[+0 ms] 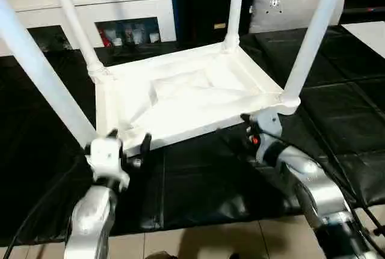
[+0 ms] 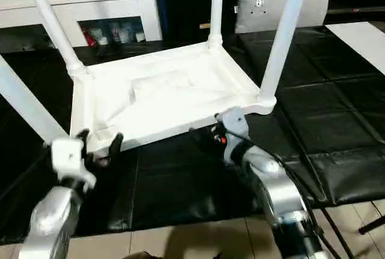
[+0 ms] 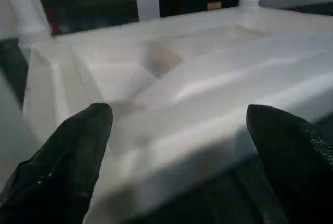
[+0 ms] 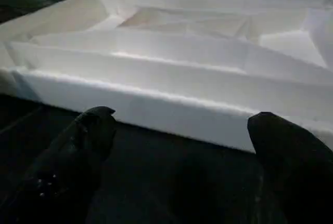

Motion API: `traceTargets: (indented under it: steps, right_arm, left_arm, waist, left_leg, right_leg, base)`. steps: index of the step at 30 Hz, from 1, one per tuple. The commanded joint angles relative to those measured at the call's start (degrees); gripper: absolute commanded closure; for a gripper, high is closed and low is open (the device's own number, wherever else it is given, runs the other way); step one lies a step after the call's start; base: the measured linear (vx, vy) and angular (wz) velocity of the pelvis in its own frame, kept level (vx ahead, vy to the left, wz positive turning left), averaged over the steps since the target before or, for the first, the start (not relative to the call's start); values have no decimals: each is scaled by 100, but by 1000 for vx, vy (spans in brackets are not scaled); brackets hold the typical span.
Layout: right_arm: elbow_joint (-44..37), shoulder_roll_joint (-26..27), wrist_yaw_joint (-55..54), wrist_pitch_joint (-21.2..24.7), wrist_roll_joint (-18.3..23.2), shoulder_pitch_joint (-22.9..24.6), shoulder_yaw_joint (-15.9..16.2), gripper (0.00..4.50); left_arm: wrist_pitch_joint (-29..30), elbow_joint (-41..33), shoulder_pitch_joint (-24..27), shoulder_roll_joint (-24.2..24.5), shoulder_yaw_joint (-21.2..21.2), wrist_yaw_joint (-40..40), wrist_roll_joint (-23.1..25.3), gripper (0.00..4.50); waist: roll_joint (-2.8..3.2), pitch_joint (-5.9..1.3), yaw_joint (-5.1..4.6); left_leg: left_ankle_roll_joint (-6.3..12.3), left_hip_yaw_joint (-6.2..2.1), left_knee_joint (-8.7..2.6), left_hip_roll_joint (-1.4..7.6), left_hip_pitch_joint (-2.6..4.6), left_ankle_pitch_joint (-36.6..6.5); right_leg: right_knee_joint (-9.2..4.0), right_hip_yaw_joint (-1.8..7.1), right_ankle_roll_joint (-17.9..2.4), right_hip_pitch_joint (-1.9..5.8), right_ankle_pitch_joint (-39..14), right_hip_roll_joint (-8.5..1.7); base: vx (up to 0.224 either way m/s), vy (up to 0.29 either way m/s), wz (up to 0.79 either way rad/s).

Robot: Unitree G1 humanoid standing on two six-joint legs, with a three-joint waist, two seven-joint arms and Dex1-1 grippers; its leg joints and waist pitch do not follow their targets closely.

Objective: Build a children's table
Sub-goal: Rotate table base

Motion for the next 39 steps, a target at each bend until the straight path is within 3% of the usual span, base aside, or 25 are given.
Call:
traceTargets:
  steps: [1,3,4,7,9,10,11,12,14,16,18,23,24,27,29,30,32,34,35,36,39]
  right_arm:
    - [-173,3,72,45,-56,53,18,0]
    - [-171,-43,94,-2,-125,100,87,0]
    - [-171,-43,94,-2,-125,100,87,0]
    - [-211,-88,102,3,-148,139,146,0]
    - [-269,-92,101,35,-151,173,153,0]
    - [-279,-88,108,46,-160,179,165,0]
    - [-284,-83,113,52,-167,182,173,0]
    - [-278,-81,120,49,-174,179,178,0]
    - [-230,-58,143,27,-210,149,198,0]
    - [-230,-58,143,27,-210,149,198,0]
    - [-117,-23,134,4,-220,60,220,0]
    - [-66,14,125,11,-228,42,206,0]
    - [-57,25,118,-3,-259,80,180,0]
    - [-55,30,90,-16,-291,145,159,0]
    - [-61,28,80,-19,-289,164,147,0]
    - [-66,31,72,-19,-293,168,148,0]
    - [-74,28,70,-16,-292,170,143,0]
    - [-79,23,66,-15,-289,164,128,0]
    - [-75,28,57,-17,-296,154,116,0]
    - [-72,29,54,-19,-300,147,111,0]
    - [-78,48,40,-17,-314,127,103,0]
  left_arm:
    - [-178,-170,82,-42,91,63,-66,1]
    - [-406,-26,235,-71,127,45,-124,1]
    - [-406,-26,235,-71,127,45,-124,1]
    - [-799,381,409,-92,190,-6,-154,1]
    - [-1034,526,516,-143,288,95,-132,1]
    - [-1210,680,563,-171,392,179,-121,1]
    - [-1330,789,594,-188,466,237,-114,1]
    - [-1388,865,592,-195,509,264,-118,1]
    - [-1629,1345,484,-201,727,307,-240,1]
    - [-1629,1345,484,-201,727,307,-240,1]
    - [-2130,2259,215,-116,908,210,-405,1]
    - [-2571,2819,33,-48,1051,169,-488,1]
    - [-2876,3233,-121,19,1202,184,-498,1]
    - [-3216,3887,-388,221,1371,101,-505,1]
    - [-3362,4177,-522,313,1418,59,-543,1]
    - [-3460,4430,-664,410,1481,54,-581,1]
    - [-3501,4761,-860,574,1567,-59,-667,1]
    - [-3454,5199,-1115,812,1670,-279,-787,1]
    - [-3385,5633,-1333,1019,1763,-502,-847,1]
    - [-3348,5831,-1427,1124,1800,-595,-857,1]
    - [-3134,6353,-1665,1477,1994,-965,-966,1]
  waist:
    - [-103,-304,6]
    - [-133,-272,20]
    - [-113,-269,32]
    - [-133,-229,0]
    - [-221,-192,-35]
    - [-195,-189,-25]
    - [-227,-178,-45]
    - [-205,-172,-60]
    - [-247,-161,-98]
    - [-244,-153,-134]
    - [-241,-153,-158]
    - [-179,-86,-259]
    - [-142,-95,-282]
    - [-172,-109,-312]
    - [-143,-117,-304]
    - [-126,-95,-310]
    - [-99,-124,-298]
    - [-39,-125,-287]
    - [-27,-138,-285]
    - [-30,-122,-286]
    - [1,-156,-274]
  left_leg:
    - [218,-363,-555,616,28,-1932]
    - [224,-343,-553,613,41,-1955]
    - [230,-354,-554,609,40,-1951]
    - [210,-353,-562,592,62,-2087]
    - [151,-359,-574,594,62,-2229]
    - [143,-364,-568,583,69,-2240]
    - [135,-363,-564,573,68,-2242]
    - [91,-376,-569,581,78,-2303]
    - [49,-386,-578,571,88,-2421]
    - [12,-421,-600,587,93,-2519]
    - [13,-435,-613,588,103,-2602]
    - [-194,-477,-639,584,203,-3257]
    - [-192,-480,-622,544,219,-3250]
    - [-148,-473,-607,540,206,-3133]
    - [-58,-454,-567,482,211,-2901]
    - [-45,-461,-575,499,198,-2890]
    - [-50,-449,-548,492,267,-2900]
    - [-65,-476,-587,529,230,-2921]
    - [-107,-492,-617,563,237,-3006]
    - [-91,-492,-631,539,233,-3022]
    - [-220,-526,-689,604,198,-3087]
  right_leg:
    - [-555,454,-235,240,-2597,-553]
    - [-586,455,-251,224,-2737,-559]
    - [-582,451,-237,225,-2777,-559]
    - [-634,439,-53,202,-3091,-543]
    - [-672,432,59,193,-3356,-550]
    - [-674,428,82,187,-3429,-558]
    - [-701,414,141,187,-3530,-558]
    - [-707,409,182,181,-3585,-558]
    - [-730,394,229,178,-3607,-544]
    - [-740,380,229,198,-3591,-556]
    - [-750,377,211,200,-3506,-550]
    - [-816,324,226,195,-3901,-554]
    - [-831,312,246,201,-3931,-560]
    - [-821,319,250,222,-3940,-578]
    - [-843,307,342,212,-4160,-587]
    - [-858,296,376,206,-4222,-585]
    - [-874,285,409,167,-4248,-567]
    - [-836,289,347,204,-4122,-582]
    - [-803,315,304,201,-3955,-576]
    - [-832,319,320,181,-3952,-560]
    - [-688,396,62,243,-3551,-638]
  base:
    - [0,0,0]
    - [0,0,0]
    - [0,0,0]
    - [0,0,0]
    - [0,0,0]
    - [0,0,0]
    - [0,0,0]
    - [0,0,0]
    - [0,0,0]
    - [0,0,0]
    - [0,0,0]
    - [0,0,0]
    - [0,0,0]
    - [0,0,0]
    - [0,0,0]
    - [0,0,0]
    - [0,0,0]
    - [0,0,0]
    - [0,0,0]
    - [0,0,0]
    - [0,0,0]
